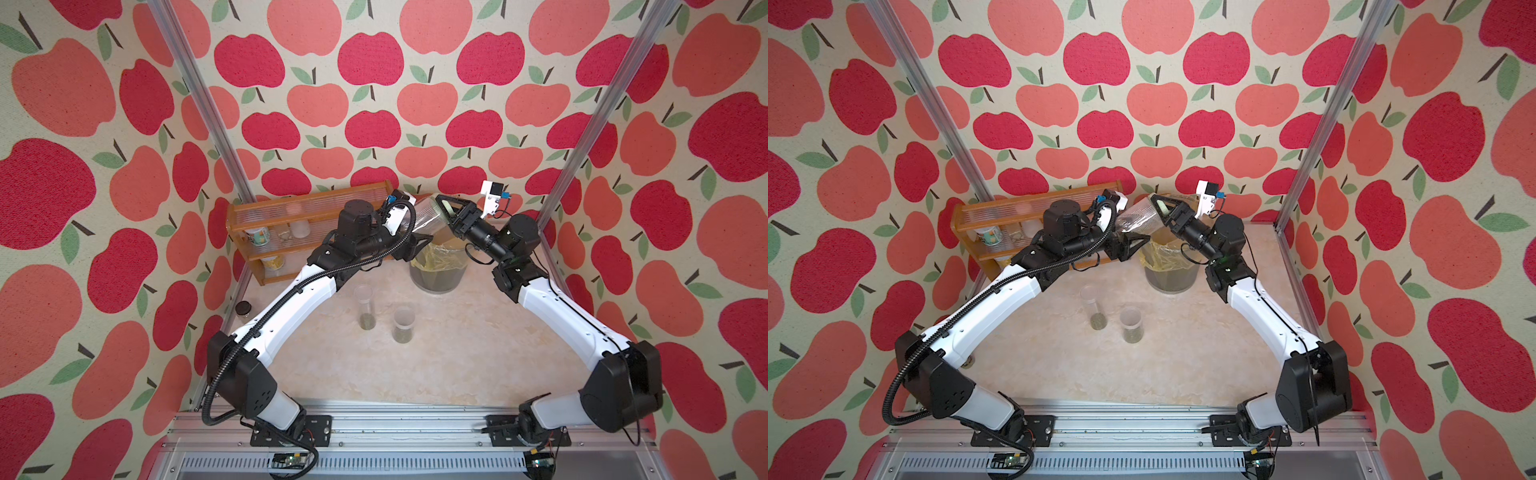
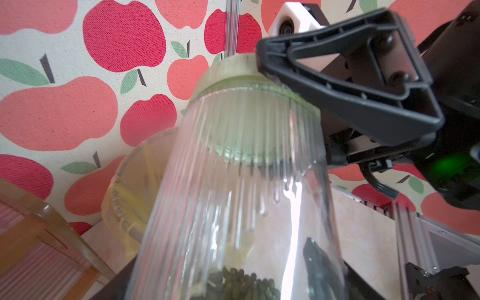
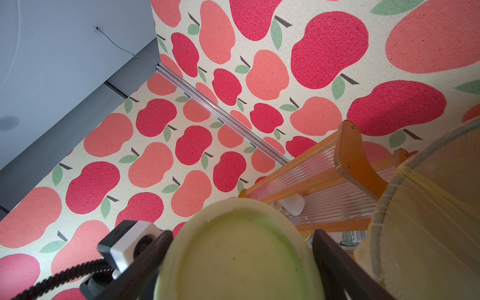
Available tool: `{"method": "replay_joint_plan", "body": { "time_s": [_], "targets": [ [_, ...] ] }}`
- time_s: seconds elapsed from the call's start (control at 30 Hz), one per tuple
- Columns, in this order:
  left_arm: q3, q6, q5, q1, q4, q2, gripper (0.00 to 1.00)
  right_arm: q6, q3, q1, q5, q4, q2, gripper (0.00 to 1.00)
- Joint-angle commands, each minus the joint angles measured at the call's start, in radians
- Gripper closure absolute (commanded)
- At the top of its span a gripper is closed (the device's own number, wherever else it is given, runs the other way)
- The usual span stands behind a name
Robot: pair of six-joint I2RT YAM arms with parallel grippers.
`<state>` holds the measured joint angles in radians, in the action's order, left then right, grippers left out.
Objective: Empty moldy mung beans from jars
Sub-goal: Unscrew the lid from the jar.
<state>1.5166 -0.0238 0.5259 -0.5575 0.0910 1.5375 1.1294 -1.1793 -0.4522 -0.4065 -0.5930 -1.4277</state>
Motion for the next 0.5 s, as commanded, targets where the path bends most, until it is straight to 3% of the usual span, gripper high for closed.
{"method": "replay_joint_plan", "body": {
  "time_s": [0.0, 0.3, 0.47],
  "targets": [
    [0.090, -0.343, -0.119, 0.159, -0.131, -0.016, 0.60, -0.036, 0.017, 0.026, -0.031, -0.102, 0.022, 0.35],
    [0.134, -0.549, -0.016, 0.213, -0.140, 0.018, 0.60, -0.056, 0.022, 0.023, -0.030, -0.151, 0.020, 0.34],
    [0.139, -0.564, 0.000, 0.204, -0.142, 0.024, 0.60, -0.063, 0.021, 0.021, -0.025, -0.163, 0.028, 0.35]
  ]
}}
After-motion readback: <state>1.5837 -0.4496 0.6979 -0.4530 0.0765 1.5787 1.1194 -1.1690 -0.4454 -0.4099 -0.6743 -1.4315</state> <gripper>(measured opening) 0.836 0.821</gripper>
